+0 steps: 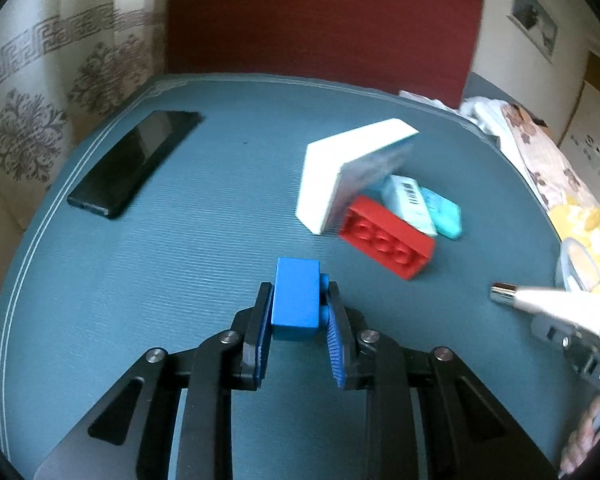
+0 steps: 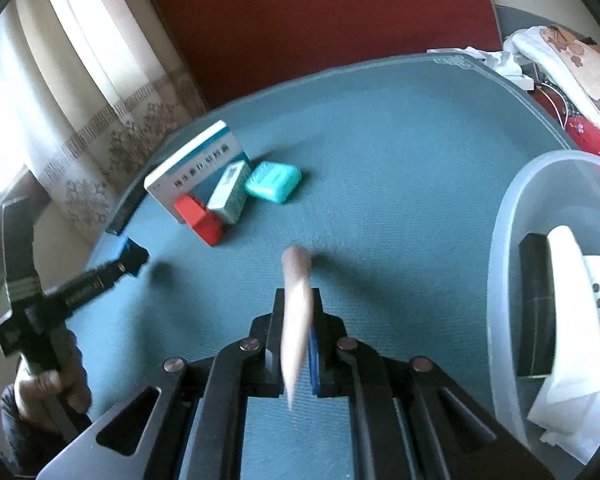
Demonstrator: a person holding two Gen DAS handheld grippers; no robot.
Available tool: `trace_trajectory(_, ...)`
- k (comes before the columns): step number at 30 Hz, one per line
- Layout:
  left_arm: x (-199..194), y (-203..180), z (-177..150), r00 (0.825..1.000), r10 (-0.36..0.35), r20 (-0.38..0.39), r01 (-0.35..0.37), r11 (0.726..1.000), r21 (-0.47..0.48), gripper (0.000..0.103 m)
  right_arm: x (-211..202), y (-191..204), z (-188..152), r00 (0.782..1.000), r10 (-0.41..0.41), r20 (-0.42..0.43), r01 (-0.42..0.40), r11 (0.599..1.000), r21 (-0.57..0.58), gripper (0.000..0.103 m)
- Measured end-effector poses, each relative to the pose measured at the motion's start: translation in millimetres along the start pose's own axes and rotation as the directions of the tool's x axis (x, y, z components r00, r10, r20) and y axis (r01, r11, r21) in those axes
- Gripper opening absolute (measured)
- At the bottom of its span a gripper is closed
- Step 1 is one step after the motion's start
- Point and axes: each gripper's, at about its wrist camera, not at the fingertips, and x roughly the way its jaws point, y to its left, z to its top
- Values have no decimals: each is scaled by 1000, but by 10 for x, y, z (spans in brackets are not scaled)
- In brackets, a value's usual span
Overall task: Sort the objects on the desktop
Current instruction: 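Lift the blue block with the left gripper while the right carries the beige tube toward the basin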
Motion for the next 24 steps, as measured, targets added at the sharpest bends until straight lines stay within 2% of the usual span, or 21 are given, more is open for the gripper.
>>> trace_trajectory(5,-74,-163,-29,1000,-29,4,29,999,34,27,2,33,-12,1000,-9,2,9,1000,-21,9)
trace_trajectory(10,-30,-205,-63,999,-34,-15,35,999,36,27,121,118,-115,998,-11,-64,6,997,-76,10)
trace_trajectory(15,20,-180,-87,999,-43,-30,43,999,25,27,119,253,-278,992,25,-125,-45,987,-154,14)
trace_trajectory(18,34,-160,-90,998,-50,-31,51,999,18,27,54,274,-320,989,54,-139,-76,984,-158,17)
trace_trajectory(21,59,-155,-102,998,-57,-38,58,998,16,27,-31,241,-244,992,74,-106,-88,988,-131,26)
trace_trajectory(23,75,-160,-113,997,-63,-45,64,998,16,27,-71,223,-200,991,105,-88,-114,989,-98,47)
trace_trajectory(24,80,-162,-119,997,-66,-46,66,998,16,27,-78,211,-181,988,131,-85,-138,988,-75,52)
